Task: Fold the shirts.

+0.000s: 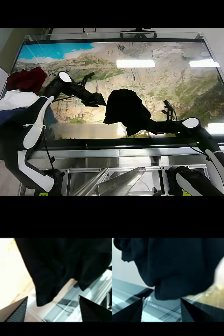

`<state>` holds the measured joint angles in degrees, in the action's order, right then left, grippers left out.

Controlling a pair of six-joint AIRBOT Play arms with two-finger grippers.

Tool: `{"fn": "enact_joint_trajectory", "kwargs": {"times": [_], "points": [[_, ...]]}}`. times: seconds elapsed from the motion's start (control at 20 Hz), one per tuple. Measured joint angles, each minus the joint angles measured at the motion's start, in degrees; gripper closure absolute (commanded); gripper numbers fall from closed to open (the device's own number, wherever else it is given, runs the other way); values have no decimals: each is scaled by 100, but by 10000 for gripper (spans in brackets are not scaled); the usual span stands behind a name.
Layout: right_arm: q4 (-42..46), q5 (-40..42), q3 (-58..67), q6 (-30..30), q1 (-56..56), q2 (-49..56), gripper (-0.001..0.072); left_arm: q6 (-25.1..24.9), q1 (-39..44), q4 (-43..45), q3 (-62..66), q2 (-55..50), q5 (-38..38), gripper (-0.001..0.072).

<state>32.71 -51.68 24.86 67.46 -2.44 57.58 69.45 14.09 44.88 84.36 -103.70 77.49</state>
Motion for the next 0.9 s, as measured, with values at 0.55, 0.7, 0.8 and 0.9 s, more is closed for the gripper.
{"fn": "enact_joint_trajectory", "kwargs": {"times": [0.55, 0.7, 0.8, 0.9], "points": [[-1982, 938, -92, -1261, -752, 1338, 629, -247, 546, 72, -275, -553, -354, 656], [-2387, 918, -85, -1582, -767, 1414, 692, -254, 632, 35, -219, -553, -389, 708], [-2522, 855, -63, -1729, -769, 1429, 693, -254, 632, 33, -42, -549, -313, 708], [-2570, 774, -24, -1849, -763, 1373, 693, -249, 586, 31, 275, -544, -68, 708]]}}
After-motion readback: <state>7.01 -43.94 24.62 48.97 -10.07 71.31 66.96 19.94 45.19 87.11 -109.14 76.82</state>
